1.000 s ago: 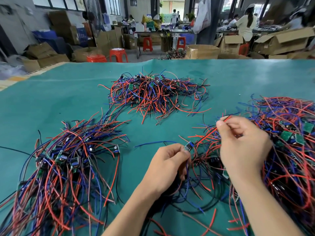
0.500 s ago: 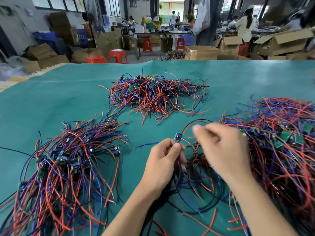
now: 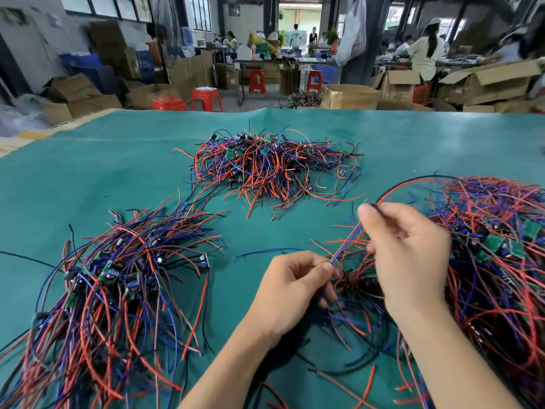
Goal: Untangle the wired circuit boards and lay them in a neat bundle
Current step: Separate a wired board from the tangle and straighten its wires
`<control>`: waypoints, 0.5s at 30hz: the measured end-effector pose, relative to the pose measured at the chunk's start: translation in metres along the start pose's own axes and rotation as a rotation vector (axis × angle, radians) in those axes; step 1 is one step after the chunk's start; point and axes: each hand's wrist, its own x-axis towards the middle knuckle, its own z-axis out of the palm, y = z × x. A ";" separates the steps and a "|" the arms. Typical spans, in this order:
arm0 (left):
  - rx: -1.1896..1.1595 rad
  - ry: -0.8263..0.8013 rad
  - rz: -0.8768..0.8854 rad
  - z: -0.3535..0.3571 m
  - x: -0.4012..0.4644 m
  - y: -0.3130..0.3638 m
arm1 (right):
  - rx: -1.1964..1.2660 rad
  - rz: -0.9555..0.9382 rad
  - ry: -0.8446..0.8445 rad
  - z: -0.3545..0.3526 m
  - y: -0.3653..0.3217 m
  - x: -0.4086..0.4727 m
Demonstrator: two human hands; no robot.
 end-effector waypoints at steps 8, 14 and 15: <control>0.107 0.035 0.008 0.004 0.001 -0.005 | 0.237 -0.168 0.135 -0.001 -0.086 0.030; 0.132 0.084 0.039 0.004 -0.001 0.000 | 0.234 0.016 -0.546 0.100 -0.128 0.011; 0.145 0.097 0.050 0.004 -0.002 0.000 | 0.144 -0.033 -0.663 0.119 -0.130 0.007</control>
